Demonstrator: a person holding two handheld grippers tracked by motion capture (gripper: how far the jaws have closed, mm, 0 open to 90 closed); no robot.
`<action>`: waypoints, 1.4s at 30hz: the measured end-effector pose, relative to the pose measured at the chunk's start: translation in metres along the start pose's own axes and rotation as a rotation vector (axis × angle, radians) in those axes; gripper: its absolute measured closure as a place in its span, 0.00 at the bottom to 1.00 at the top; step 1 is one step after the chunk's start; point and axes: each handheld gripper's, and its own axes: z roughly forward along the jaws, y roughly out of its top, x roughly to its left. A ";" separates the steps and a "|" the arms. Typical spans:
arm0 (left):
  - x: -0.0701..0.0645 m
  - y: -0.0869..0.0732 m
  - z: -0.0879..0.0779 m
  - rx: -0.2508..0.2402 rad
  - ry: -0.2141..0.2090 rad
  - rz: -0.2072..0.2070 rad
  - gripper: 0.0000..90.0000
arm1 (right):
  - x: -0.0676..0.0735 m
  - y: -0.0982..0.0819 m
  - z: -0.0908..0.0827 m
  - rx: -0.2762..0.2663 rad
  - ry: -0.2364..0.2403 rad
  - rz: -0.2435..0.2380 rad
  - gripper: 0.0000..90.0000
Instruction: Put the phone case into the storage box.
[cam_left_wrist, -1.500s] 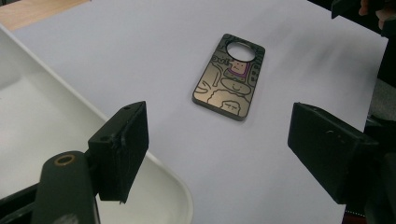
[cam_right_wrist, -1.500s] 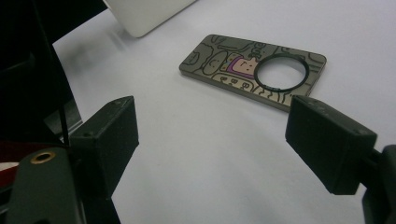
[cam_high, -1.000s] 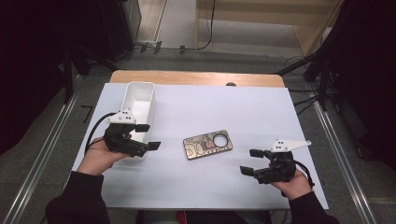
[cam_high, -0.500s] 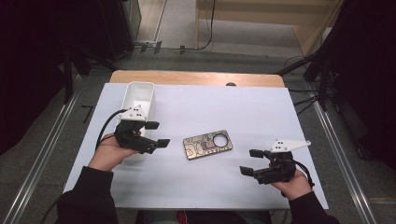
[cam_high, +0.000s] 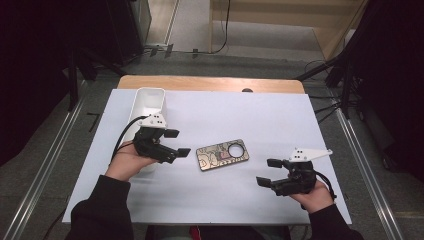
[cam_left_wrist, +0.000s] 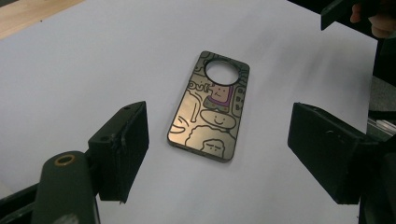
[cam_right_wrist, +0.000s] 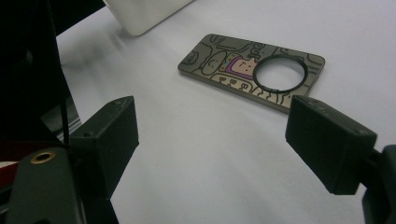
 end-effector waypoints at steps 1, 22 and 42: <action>0.000 0.000 0.001 -0.003 -0.001 -0.003 0.22 | 0.000 0.000 0.000 0.000 0.000 0.000 0.18; 0.002 0.011 0.028 -0.017 -0.017 0.006 0.22 | 0.000 0.001 -0.001 -0.004 0.005 -0.006 0.18; 0.000 0.016 0.049 -0.076 -0.037 0.031 0.12 | 0.000 0.001 -0.001 -0.004 0.012 -0.005 0.18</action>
